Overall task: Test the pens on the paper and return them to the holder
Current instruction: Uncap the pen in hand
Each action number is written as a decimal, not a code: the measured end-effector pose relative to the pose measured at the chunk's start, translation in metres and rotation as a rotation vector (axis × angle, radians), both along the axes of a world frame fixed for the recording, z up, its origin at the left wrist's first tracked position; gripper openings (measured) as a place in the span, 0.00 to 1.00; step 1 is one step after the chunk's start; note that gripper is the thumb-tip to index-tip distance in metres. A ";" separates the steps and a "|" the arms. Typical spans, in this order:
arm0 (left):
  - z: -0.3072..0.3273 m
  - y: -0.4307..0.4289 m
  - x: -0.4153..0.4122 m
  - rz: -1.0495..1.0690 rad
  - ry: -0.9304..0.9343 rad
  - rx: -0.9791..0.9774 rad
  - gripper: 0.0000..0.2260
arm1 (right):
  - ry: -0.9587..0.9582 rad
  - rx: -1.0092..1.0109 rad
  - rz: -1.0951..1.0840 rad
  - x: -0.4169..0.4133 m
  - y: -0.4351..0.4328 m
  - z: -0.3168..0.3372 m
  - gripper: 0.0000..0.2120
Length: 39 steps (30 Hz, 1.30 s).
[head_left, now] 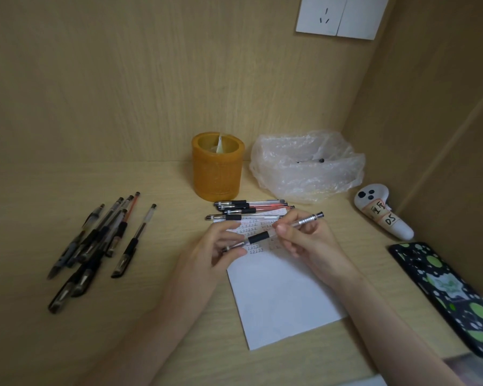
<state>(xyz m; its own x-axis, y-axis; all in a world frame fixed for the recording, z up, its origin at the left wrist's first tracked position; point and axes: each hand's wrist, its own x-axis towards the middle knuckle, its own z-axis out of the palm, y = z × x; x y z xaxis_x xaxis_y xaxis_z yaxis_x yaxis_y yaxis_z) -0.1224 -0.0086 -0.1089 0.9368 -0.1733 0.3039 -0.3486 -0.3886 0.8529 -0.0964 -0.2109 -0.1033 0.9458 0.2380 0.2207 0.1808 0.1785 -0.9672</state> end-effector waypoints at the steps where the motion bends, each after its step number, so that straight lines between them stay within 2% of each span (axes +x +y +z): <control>1: 0.002 0.001 0.000 0.038 -0.017 -0.005 0.12 | 0.009 0.024 0.018 0.000 0.000 0.000 0.10; 4: 0.005 0.002 -0.002 0.089 -0.058 -0.008 0.05 | 0.068 0.125 0.093 0.000 0.001 -0.002 0.11; 11: 0.003 0.005 -0.005 0.063 -0.128 0.003 0.04 | 0.106 0.127 0.137 0.001 -0.003 -0.003 0.15; 17: 0.001 0.007 -0.003 0.069 -0.174 0.077 0.02 | 0.132 0.100 0.160 0.000 -0.005 -0.005 0.14; 22: -0.001 0.002 -0.001 0.077 -0.119 0.106 0.05 | 0.227 0.235 0.158 0.002 -0.001 -0.003 0.12; 24: -0.001 0.001 0.000 0.083 -0.106 0.162 0.12 | 0.220 0.224 0.082 0.002 0.000 -0.001 0.06; 27: -0.006 0.003 0.003 0.079 -0.113 0.206 0.19 | 0.165 0.233 -0.079 0.003 -0.004 0.002 0.09; 34: -0.016 0.003 0.009 -0.051 -0.222 0.436 0.24 | 0.054 0.241 -0.309 0.029 -0.035 0.052 0.07; 39: -0.022 0.004 0.012 -0.079 -0.267 0.463 0.21 | 0.061 0.154 -0.599 0.079 -0.050 0.097 0.08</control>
<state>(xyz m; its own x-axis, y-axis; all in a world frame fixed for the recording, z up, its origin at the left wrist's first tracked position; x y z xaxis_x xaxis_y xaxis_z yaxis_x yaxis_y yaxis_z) -0.1106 -0.0047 -0.1311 0.8161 -0.4126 0.4047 -0.5733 -0.6663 0.4768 -0.0178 -0.2609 -0.0063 0.9175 -0.3679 0.1514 0.2376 0.2015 -0.9502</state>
